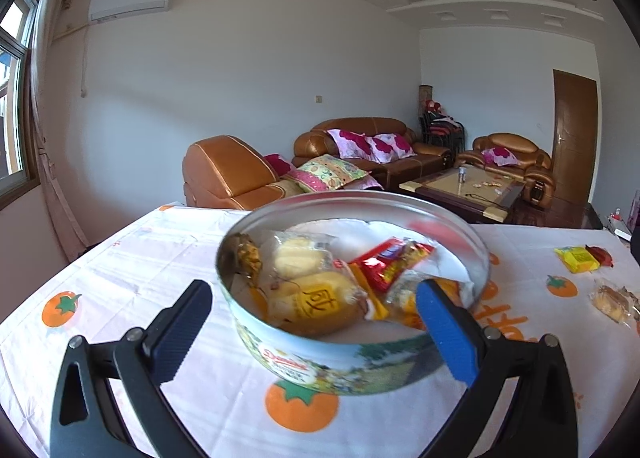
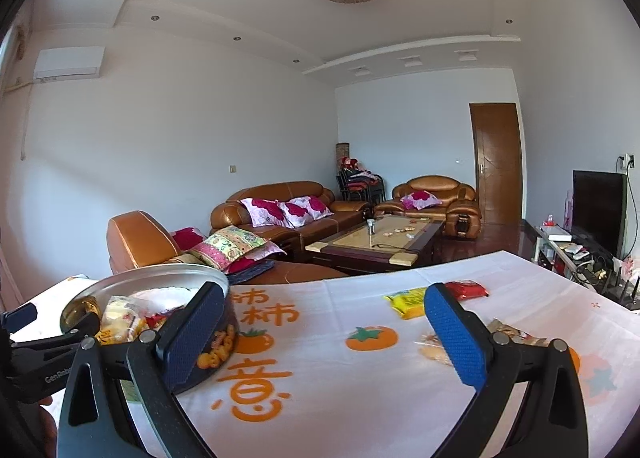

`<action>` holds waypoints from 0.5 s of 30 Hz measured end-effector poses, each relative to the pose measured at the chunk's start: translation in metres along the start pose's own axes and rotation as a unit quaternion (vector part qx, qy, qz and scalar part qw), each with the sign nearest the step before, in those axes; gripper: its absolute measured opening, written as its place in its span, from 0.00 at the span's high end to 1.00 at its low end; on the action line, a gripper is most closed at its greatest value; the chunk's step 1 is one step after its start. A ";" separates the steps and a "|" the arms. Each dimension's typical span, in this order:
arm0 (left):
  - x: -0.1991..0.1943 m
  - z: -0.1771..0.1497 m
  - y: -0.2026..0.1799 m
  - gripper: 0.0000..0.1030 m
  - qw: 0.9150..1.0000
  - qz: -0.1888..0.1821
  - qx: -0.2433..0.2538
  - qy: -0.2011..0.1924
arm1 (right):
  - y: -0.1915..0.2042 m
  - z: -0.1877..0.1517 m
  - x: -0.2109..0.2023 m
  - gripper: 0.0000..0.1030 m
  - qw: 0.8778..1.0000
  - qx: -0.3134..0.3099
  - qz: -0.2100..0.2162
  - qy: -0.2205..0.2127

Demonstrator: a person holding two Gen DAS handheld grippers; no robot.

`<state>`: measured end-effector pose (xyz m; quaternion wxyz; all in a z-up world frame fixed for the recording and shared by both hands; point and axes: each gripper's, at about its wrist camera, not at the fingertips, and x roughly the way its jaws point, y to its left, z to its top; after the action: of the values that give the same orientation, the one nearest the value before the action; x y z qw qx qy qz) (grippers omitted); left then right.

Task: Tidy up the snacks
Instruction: 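Withdraw both tools from the tin back toward the snack pile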

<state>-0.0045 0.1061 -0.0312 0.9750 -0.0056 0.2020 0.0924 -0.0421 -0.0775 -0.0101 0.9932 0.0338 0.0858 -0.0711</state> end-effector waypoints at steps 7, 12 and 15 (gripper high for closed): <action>-0.009 -0.002 -0.021 0.00 1.000 -0.012 0.015 0.002 | -0.026 0.002 -0.002 0.02 1.000 0.007 -0.016 0.006; -0.012 -0.003 -0.038 0.00 0.999 -0.026 0.020 0.008 | -0.042 0.003 -0.006 0.02 0.999 -0.002 -0.032 -0.004; -0.015 -0.003 -0.050 0.00 0.999 -0.029 0.030 0.009 | -0.054 0.004 -0.007 0.02 0.999 -0.004 -0.041 -0.006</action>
<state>-0.0103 0.0542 -0.0298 0.9751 0.0164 0.2135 0.0581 -0.0563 -0.1299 -0.0079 0.9901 0.0256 0.0817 -0.1112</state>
